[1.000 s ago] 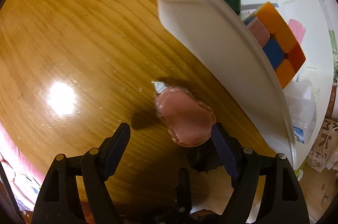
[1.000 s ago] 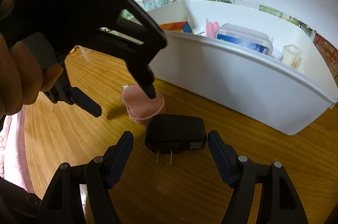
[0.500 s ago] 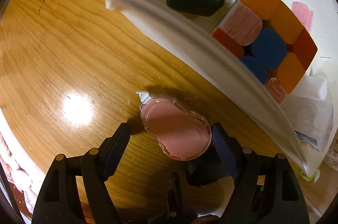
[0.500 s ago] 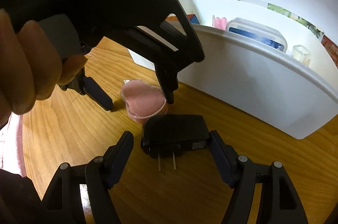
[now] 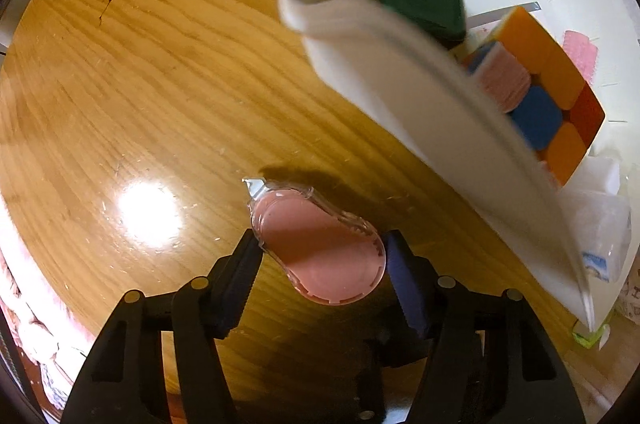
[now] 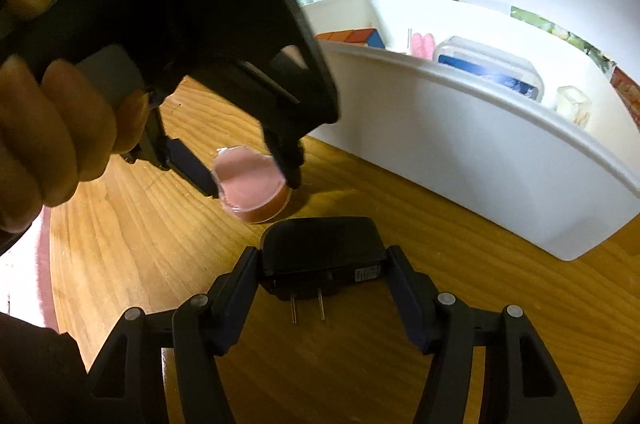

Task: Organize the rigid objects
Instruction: 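Grasp the pink heart compact with the left gripper while the right gripper grasps the black charger, then lift the pink compact and black charger and carry both over the bin, then open the left gripper releasing the compact while the right gripper releases the charger into the bin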

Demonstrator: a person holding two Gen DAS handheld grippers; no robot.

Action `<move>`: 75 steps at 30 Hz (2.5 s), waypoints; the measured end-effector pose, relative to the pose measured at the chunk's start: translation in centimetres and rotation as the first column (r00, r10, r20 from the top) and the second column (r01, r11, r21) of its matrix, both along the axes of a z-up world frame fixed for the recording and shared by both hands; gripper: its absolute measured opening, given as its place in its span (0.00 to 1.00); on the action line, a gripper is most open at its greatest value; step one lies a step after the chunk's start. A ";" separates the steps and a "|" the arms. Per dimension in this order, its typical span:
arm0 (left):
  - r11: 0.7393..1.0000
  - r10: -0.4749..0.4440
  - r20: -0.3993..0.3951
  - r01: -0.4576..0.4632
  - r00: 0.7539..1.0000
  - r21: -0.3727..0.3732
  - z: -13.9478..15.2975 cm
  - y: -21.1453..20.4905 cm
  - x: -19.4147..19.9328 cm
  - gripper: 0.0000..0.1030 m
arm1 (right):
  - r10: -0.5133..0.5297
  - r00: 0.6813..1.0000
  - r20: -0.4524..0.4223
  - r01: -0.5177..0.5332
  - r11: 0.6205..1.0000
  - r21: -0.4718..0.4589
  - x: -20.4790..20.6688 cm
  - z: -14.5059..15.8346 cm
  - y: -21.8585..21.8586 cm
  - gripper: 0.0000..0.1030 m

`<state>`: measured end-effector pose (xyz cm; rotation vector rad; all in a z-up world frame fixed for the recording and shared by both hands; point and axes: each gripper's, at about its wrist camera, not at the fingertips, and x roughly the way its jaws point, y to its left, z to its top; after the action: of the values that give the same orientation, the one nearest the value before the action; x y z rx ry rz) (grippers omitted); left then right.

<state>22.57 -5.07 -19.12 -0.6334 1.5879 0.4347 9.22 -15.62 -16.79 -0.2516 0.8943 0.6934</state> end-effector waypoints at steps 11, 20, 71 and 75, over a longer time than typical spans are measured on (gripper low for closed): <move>0.996 -0.086 0.035 0.085 0.996 0.032 3.0 2.5 -4.4 0.64 | -0.144 0.989 0.023 0.144 0.990 0.004 -1.5 3.0 0.4 0.62; 0.977 -0.158 0.151 0.133 0.976 0.166 9.9 6.5 -4.2 0.64 | -0.177 0.981 0.077 0.176 0.984 0.013 -2.6 6.2 2.5 0.62; 0.768 -0.635 0.583 0.341 0.507 0.541 18.3 6.1 -6.0 0.84 | -0.533 0.832 0.154 0.521 0.846 0.110 4.8 13.4 -2.6 0.79; 0.765 -0.640 0.594 0.338 0.486 0.548 19.8 5.9 -7.9 0.84 | -0.552 0.817 0.169 0.538 0.834 0.124 2.8 15.3 -3.3 0.80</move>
<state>14.71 0.79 0.72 0.0100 0.7522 -0.0260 12.06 -18.87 -1.47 0.0096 0.6984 0.1552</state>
